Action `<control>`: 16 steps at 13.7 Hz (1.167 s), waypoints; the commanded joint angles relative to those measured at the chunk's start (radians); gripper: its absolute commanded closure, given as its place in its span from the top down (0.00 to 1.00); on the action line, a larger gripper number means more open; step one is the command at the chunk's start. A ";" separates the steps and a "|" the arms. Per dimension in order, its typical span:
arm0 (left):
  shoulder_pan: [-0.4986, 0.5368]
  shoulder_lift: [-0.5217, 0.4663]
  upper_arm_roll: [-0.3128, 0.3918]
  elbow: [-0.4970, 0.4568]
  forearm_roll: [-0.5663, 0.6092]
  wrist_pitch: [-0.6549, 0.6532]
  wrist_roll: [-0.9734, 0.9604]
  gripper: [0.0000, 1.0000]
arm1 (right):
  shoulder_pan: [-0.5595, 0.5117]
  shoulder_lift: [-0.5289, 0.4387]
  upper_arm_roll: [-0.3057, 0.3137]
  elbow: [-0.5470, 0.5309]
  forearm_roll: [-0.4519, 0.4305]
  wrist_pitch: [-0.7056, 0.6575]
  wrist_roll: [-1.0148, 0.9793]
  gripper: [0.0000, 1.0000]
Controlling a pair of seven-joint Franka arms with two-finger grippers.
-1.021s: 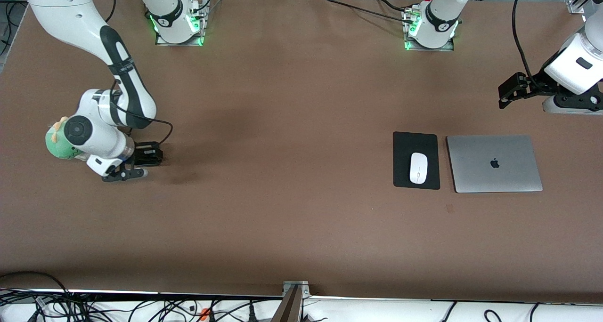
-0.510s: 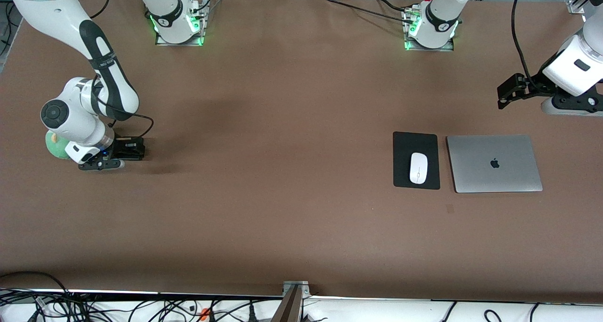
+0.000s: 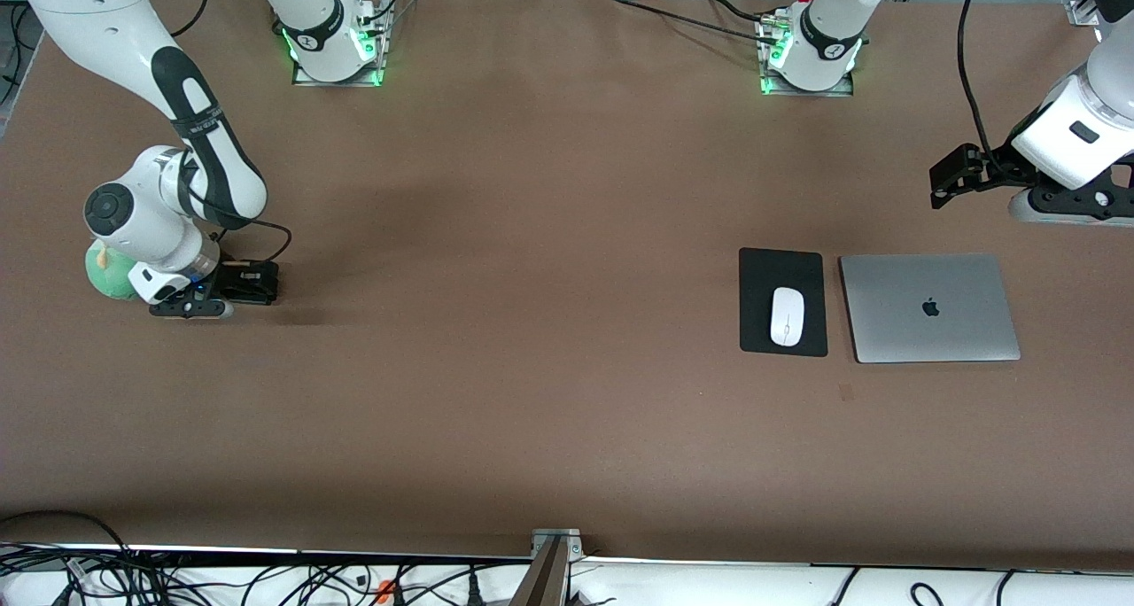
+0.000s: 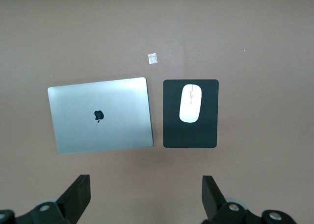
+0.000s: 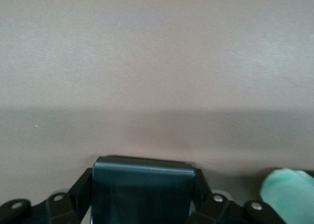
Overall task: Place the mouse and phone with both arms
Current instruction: 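Lower the phone beside the plush toy and open the right gripper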
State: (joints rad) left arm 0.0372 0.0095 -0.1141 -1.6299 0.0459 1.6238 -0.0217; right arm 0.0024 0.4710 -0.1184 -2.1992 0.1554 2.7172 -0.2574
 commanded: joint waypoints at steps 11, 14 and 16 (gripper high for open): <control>0.001 -0.005 -0.001 0.010 -0.006 -0.010 0.005 1.00 | -0.015 -0.063 0.013 0.470 0.030 -0.739 -0.045 1.00; 0.001 -0.005 -0.001 0.027 -0.006 -0.016 0.003 1.00 | -0.013 -0.188 0.014 0.496 0.023 -0.887 -0.005 1.00; 0.001 -0.005 -0.001 0.030 -0.008 -0.019 0.003 1.00 | -0.013 -0.273 0.016 0.495 0.010 -0.944 -0.003 1.00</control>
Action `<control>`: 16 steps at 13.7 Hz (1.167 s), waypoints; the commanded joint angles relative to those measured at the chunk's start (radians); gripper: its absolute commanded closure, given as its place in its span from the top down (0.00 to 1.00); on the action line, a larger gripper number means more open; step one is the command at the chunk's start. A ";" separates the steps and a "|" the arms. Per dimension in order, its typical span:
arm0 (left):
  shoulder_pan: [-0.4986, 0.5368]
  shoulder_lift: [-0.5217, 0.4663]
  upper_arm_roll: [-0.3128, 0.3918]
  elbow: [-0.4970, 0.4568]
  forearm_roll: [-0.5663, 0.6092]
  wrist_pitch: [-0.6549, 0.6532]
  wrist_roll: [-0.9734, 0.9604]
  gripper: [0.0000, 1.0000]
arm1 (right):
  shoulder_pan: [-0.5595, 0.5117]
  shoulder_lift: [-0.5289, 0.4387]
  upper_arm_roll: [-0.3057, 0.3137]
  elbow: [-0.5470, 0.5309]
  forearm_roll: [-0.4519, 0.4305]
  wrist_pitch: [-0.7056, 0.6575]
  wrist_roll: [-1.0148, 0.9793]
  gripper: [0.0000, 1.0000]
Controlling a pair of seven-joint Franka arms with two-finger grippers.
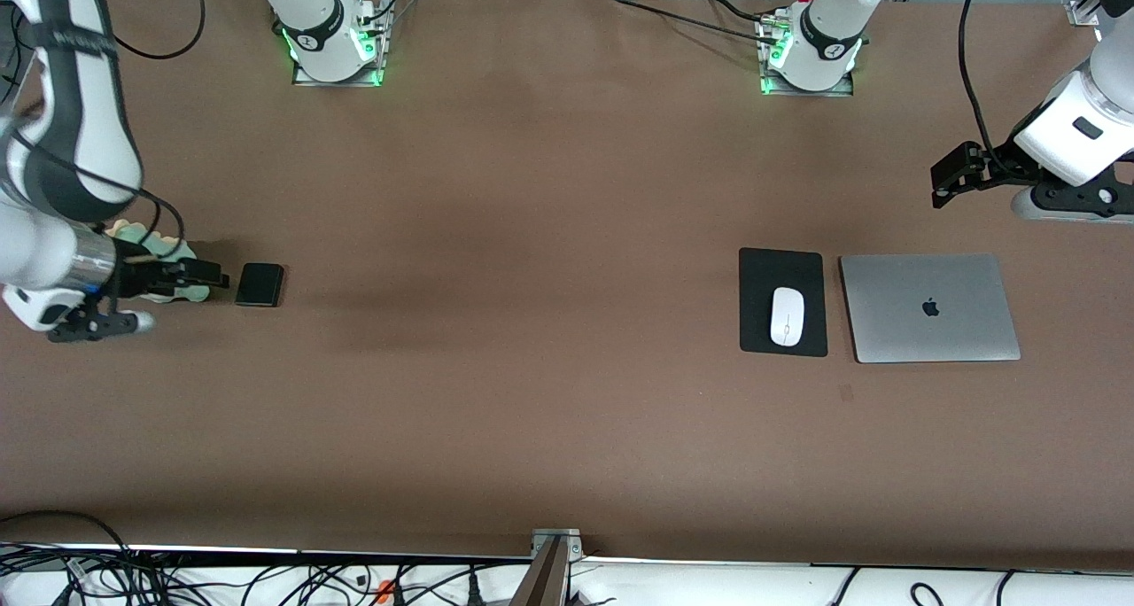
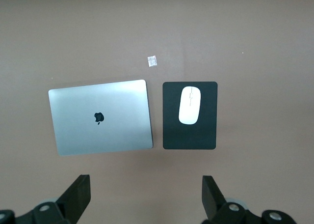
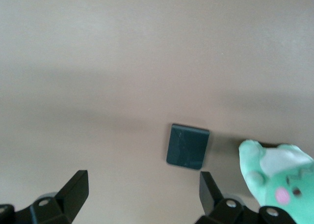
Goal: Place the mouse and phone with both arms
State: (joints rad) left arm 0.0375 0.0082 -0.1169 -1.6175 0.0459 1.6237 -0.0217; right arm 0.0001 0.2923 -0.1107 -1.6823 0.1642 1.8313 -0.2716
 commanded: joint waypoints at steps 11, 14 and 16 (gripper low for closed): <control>0.007 -0.004 0.005 0.019 -0.008 -0.028 0.008 1.00 | 0.014 -0.373 0.017 0.041 -0.183 -0.395 0.149 1.00; 0.008 -0.004 0.005 0.019 -0.008 -0.028 0.008 1.00 | 0.015 -0.397 0.025 0.041 -0.184 -0.419 0.186 1.00; 0.008 -0.004 0.005 0.019 -0.008 -0.028 0.008 1.00 | 0.014 -0.394 0.019 0.041 -0.181 -0.406 0.184 1.00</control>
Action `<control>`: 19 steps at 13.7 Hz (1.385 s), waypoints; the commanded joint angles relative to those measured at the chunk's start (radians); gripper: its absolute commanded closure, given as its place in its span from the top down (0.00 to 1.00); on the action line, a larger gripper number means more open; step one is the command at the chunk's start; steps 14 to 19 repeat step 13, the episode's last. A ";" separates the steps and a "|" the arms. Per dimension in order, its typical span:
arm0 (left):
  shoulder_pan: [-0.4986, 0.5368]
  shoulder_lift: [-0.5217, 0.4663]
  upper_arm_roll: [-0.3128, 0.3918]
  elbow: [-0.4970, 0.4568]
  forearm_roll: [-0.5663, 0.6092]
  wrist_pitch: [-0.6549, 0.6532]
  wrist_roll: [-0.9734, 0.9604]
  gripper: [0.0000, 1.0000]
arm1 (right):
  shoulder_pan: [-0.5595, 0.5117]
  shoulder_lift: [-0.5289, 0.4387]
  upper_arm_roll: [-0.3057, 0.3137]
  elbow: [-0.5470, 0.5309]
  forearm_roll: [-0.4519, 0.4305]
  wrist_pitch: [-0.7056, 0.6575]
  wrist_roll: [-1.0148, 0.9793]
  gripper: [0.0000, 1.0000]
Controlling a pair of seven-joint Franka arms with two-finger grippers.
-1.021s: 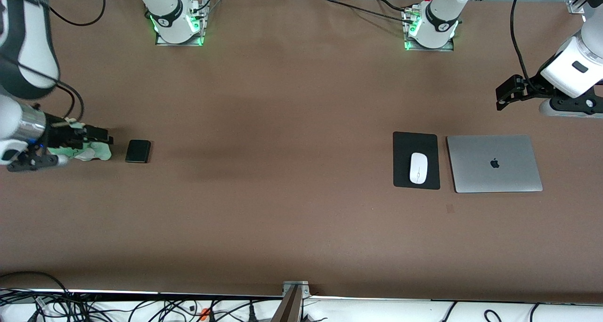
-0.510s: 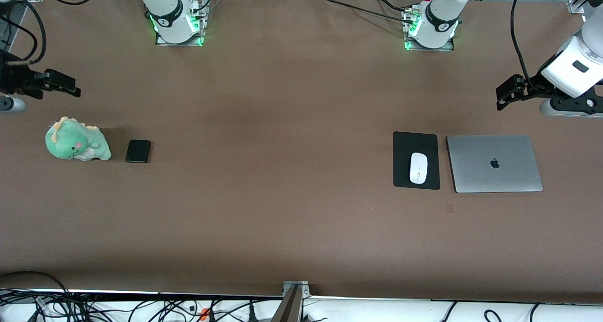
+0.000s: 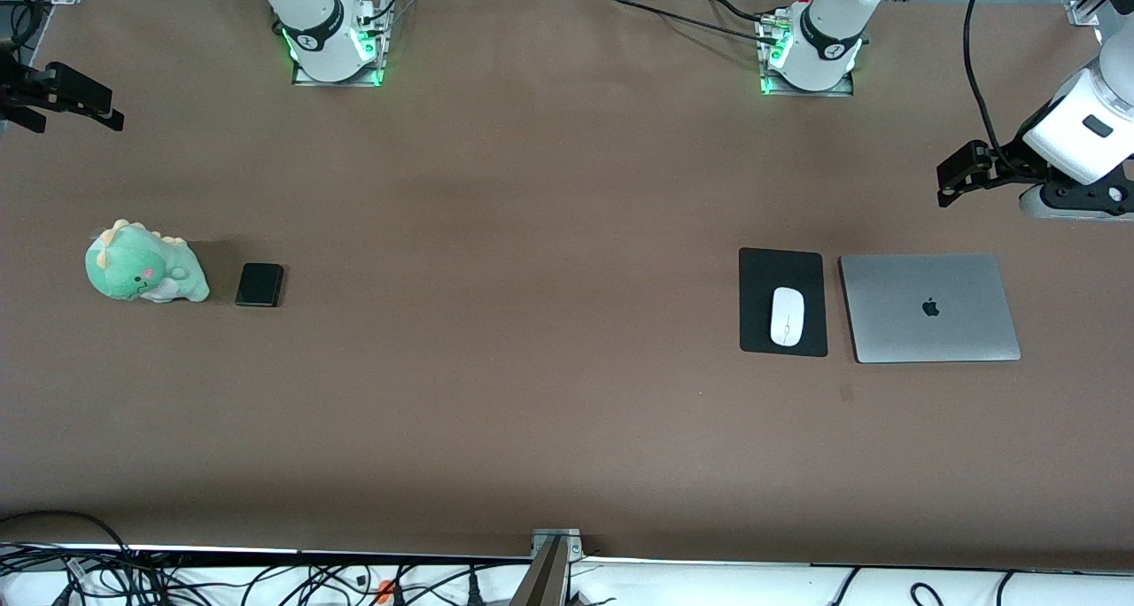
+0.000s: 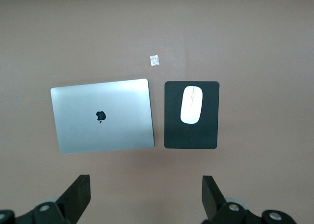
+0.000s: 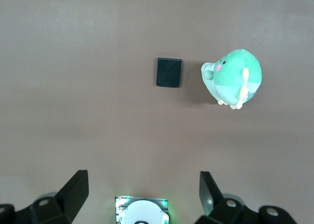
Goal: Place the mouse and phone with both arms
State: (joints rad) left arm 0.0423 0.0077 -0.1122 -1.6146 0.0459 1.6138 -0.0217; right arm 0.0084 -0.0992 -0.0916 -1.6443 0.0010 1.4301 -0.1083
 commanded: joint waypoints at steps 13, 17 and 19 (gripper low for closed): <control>0.002 -0.002 -0.001 0.016 -0.006 -0.022 0.009 1.00 | 0.002 0.059 0.001 0.078 -0.016 -0.053 0.016 1.00; 0.002 -0.002 -0.001 0.016 -0.006 -0.022 0.009 1.00 | 0.002 0.059 0.001 0.078 -0.016 -0.053 0.016 1.00; 0.002 -0.002 -0.001 0.016 -0.006 -0.022 0.009 1.00 | 0.002 0.059 0.001 0.078 -0.016 -0.053 0.016 1.00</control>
